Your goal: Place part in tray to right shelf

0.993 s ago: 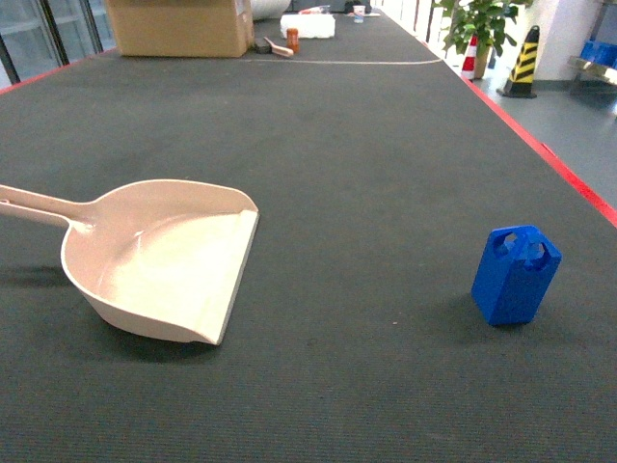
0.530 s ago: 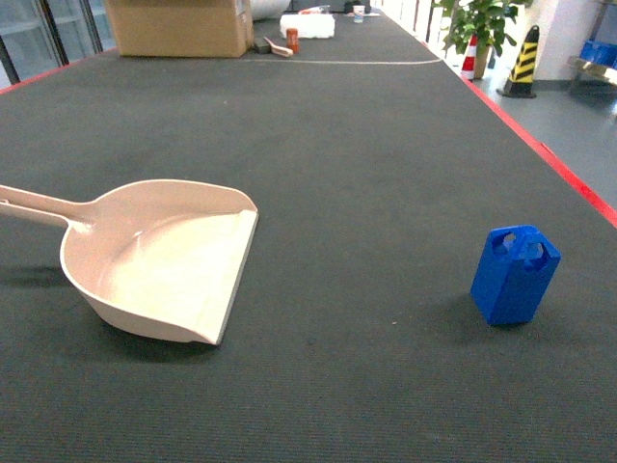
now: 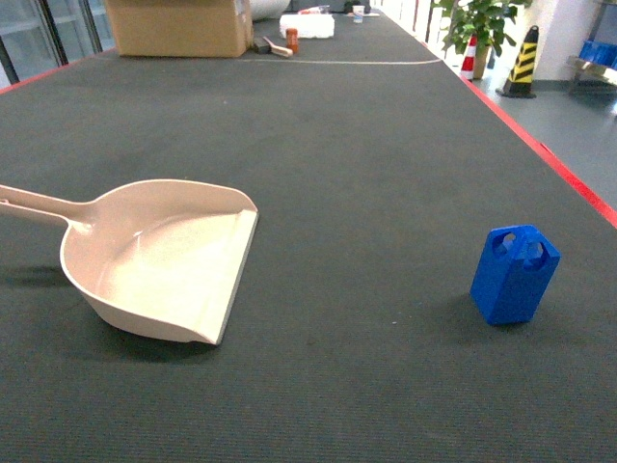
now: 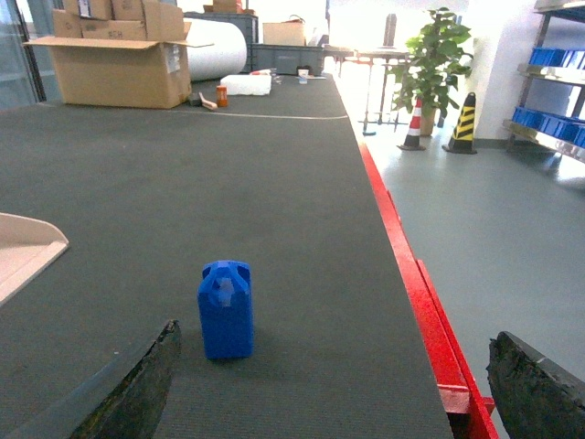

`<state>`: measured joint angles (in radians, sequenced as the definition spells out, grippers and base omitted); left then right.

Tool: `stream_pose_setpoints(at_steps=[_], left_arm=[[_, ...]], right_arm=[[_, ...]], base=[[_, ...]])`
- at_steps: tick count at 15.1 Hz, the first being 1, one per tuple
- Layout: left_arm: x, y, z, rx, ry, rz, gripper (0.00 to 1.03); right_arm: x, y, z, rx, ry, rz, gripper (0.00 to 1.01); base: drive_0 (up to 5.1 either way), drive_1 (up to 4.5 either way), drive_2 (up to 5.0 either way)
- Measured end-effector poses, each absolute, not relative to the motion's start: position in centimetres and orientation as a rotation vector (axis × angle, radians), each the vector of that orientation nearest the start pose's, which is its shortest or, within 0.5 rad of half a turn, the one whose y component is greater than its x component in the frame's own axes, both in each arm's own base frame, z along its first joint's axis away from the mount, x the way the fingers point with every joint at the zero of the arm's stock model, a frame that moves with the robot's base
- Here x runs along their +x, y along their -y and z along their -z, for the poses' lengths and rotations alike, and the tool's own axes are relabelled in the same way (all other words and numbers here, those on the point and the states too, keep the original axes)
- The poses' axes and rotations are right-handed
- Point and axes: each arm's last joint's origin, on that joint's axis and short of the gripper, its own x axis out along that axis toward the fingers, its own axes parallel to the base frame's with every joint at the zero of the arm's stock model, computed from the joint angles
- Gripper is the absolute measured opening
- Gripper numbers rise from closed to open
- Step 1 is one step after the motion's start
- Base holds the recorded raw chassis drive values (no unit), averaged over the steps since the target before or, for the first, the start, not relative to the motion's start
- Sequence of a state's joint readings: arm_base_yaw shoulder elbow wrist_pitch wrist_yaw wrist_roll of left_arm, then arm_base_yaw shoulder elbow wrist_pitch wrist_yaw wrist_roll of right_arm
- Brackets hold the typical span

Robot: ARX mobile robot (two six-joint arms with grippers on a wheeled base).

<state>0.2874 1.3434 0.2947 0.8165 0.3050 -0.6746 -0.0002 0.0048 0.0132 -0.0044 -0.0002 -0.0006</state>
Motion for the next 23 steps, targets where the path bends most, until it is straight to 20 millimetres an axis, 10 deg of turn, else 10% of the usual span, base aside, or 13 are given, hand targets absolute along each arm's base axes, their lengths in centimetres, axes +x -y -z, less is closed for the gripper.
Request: stream_pose_setpoints(at_steps=[4, 10, 23], left_arm=[[28.7, -7.0, -12.3, -0.872, -0.325, -0.127, 0.98], [29.1, -6.8, -12.7, -0.891, -0.247, -0.085, 0.98], [40.8, -7.5, -10.2, -0.979, -0.226, -0.123, 0.89]], right_arm=[[9.7, 0.0, -16.7, -0.001, 0.004, 0.0, 0.98], [9.7, 0.0, -16.7, -0.001, 0.004, 0.0, 0.98], [9.7, 0.0, -16.7, -0.001, 0.004, 0.0, 0.98]], base=[[0.0, 0.0, 0.0], [0.0, 0.0, 0.0], [0.0, 0.0, 0.0]])
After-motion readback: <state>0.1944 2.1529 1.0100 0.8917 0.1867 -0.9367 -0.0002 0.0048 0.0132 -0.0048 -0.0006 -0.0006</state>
